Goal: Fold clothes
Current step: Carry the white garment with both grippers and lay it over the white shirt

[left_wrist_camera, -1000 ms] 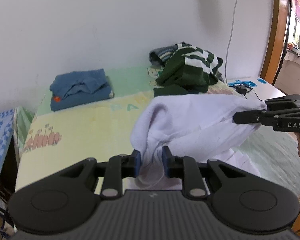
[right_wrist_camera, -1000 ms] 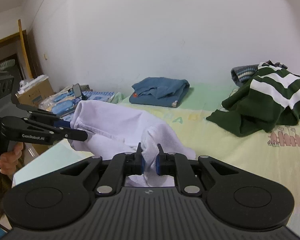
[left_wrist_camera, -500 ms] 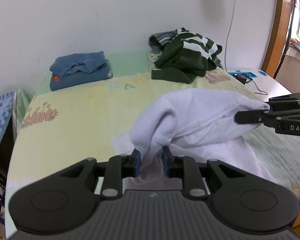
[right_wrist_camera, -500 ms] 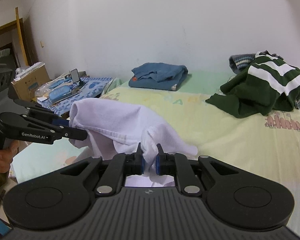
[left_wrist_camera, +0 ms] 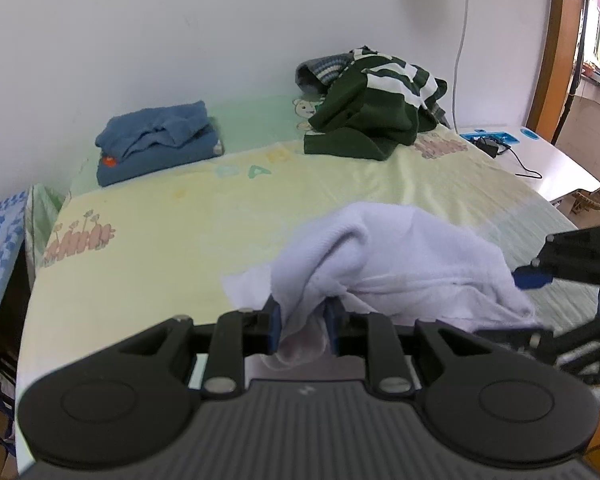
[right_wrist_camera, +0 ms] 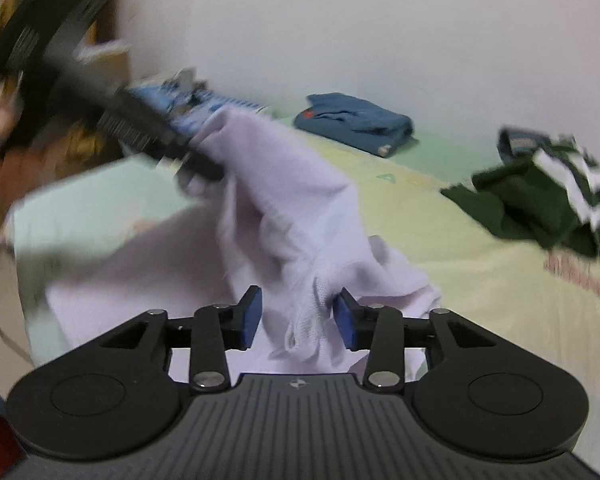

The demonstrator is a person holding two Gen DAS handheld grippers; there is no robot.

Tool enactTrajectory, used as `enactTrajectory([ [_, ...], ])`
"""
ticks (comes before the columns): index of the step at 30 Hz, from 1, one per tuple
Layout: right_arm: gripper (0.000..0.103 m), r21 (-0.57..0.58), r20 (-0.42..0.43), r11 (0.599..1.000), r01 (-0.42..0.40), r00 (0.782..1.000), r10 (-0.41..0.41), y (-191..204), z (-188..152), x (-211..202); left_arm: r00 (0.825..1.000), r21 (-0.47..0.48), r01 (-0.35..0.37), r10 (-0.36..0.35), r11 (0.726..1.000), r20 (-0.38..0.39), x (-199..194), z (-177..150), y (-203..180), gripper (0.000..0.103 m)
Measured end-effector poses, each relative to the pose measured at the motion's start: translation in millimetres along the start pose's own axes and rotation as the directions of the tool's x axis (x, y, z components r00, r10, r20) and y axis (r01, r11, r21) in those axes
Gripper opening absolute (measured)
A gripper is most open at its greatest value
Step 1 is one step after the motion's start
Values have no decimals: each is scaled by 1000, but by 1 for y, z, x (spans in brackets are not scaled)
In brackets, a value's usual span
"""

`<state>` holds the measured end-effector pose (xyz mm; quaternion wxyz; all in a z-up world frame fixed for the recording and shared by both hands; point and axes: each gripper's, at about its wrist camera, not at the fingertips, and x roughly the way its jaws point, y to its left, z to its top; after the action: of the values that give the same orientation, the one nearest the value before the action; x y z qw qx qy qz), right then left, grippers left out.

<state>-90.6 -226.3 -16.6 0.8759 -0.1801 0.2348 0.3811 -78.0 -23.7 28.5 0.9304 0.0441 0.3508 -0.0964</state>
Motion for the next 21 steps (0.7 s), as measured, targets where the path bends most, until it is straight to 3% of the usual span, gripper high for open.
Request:
enactTrajectory([
  [5, 52, -148, -28, 989, 26, 999, -31, 15, -7, 8, 1000, -3, -2, 2, 1000, 2, -2, 0, 1, 21],
  [6, 46, -164, -27, 986, 37, 999, -42, 15, -9, 9, 1000, -7, -2, 2, 1000, 4, -3, 0, 1, 21],
  [7, 28, -137, -24, 990, 32, 999, -36, 10, -9, 8, 1000, -11, -2, 2, 1000, 6, -5, -1, 1, 21],
  [8, 20, -102, -20, 994, 25, 999, -27, 5, -9, 6, 1000, -16, -2, 2, 1000, 9, -6, -1, 2, 21],
  [10, 14, -55, -9, 998, 22, 1000, -22, -5, -6, 4, 1000, -24, -2, 2, 1000, 13, -9, -2, 2, 21],
  [21, 12, -126, 68, 992, -11, 998, 19, -24, 26, -29, 999, -82, 29, -27, 996, 32, -40, -10, 3, 19],
])
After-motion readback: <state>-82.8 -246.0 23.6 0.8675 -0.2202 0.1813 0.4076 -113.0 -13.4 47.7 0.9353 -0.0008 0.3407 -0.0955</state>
